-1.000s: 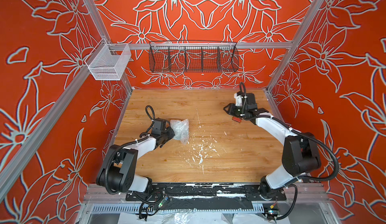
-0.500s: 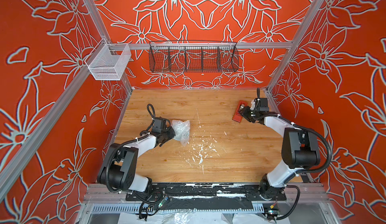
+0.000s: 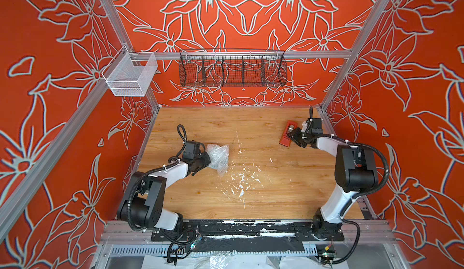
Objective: Wrap bowls in bubble wrap
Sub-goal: Tear off the tape using the Tape Cutter.
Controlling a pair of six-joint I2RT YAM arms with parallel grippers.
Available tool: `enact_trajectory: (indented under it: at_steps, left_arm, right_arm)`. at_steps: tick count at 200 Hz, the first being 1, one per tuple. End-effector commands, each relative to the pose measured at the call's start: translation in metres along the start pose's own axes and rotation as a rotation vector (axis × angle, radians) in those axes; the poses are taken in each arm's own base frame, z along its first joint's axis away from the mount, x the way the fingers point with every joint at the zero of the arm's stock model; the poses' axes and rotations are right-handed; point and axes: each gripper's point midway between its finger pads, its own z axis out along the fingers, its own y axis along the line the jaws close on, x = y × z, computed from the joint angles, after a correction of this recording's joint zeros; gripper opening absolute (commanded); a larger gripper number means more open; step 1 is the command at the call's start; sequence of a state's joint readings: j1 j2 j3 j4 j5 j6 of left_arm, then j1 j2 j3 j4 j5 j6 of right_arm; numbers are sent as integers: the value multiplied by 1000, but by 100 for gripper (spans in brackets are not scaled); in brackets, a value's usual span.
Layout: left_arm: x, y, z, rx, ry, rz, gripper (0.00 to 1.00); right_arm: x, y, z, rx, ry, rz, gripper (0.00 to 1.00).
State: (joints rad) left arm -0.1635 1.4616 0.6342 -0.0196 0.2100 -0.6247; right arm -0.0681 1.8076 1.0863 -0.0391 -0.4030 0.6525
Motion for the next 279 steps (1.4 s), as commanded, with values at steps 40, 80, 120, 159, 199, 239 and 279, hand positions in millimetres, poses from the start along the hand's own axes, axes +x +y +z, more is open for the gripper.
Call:
enact_trajectory:
  at_steps: [40, 80, 120, 159, 199, 239, 279]
  left_arm:
    - [52, 44, 3, -157, 182, -14, 3]
    - [51, 44, 2, -159, 178, -15, 3]
    - [51, 43, 2, -159, 180, -17, 3]
    - [50, 43, 2, -160, 177, -17, 3]
    - [49, 42, 2, -157, 175, -19, 3]
    - [48, 40, 1, -153, 174, -19, 3]
    - [47, 40, 0, -154, 171, -17, 3]
  right_arm:
    - [-4, 19, -3, -89, -7, 12, 40]
    - [-4, 23, -10, -97, -10, 1, 40]
    - [-1, 22, -7, -100, 3, 9, 40]
    - [5, 24, -15, -114, 11, 6, 40]
    - [10, 23, -22, -114, 2, 5, 40]
    - [7, 22, -12, -118, 10, 11, 39]
    - [1, 24, -4, -122, 12, 4, 38]
